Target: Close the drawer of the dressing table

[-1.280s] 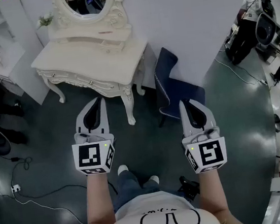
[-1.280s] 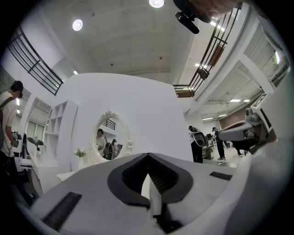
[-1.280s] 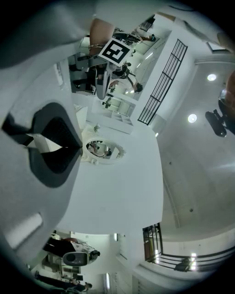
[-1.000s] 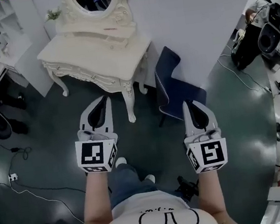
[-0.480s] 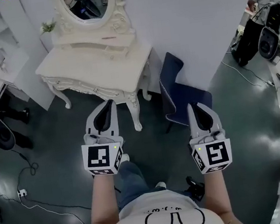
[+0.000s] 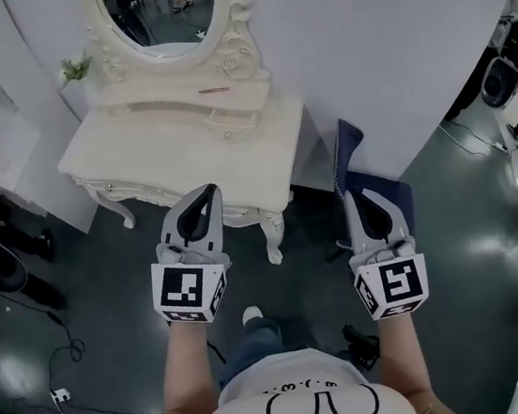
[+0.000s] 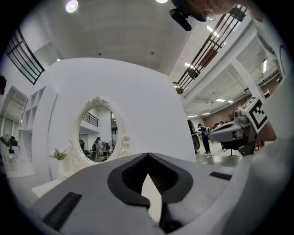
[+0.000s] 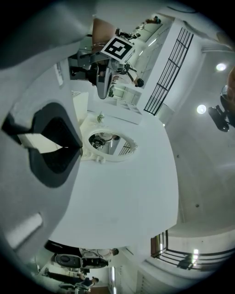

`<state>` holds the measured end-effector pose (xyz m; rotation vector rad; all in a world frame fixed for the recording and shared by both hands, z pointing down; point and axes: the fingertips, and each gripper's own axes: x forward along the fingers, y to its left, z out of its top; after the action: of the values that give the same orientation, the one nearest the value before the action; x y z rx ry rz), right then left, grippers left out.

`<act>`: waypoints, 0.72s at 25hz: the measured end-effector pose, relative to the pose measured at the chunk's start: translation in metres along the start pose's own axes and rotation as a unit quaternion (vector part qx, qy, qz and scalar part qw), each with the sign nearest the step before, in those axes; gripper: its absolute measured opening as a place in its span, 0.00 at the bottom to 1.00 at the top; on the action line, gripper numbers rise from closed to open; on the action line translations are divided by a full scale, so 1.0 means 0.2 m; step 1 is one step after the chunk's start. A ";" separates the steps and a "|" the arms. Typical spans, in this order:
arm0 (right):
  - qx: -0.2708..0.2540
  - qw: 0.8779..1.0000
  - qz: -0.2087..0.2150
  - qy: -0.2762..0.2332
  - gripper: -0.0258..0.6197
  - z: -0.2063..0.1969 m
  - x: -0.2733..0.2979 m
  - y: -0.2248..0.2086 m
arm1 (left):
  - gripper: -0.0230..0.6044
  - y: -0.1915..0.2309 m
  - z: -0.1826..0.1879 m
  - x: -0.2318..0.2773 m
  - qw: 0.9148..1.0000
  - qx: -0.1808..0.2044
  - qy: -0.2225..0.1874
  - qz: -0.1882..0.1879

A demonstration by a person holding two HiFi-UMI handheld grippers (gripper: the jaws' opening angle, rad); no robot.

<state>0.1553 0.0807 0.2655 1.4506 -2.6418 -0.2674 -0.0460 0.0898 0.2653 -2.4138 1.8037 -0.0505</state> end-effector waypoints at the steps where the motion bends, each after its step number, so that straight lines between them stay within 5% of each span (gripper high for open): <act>1: 0.002 1.000 -0.004 0.002 0.04 0.00 0.07 0.03 | 0.03 0.07 -0.01 0.04 1.000 -0.003 -0.001 -0.006; 8: 0.000 0.999 -0.020 0.026 0.04 0.00 0.46 0.17 | 0.03 0.39 -0.10 0.25 0.998 -0.025 -0.005 -0.051; 18: 0.009 0.998 -0.022 0.058 0.04 -0.16 0.77 0.14 | 0.03 0.64 -0.31 0.48 0.996 -0.086 0.000 -0.039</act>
<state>0.0558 -0.0379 0.3054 1.4850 -2.5294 -0.1579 -0.1477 -0.0429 0.3061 -2.6005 1.7816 0.1010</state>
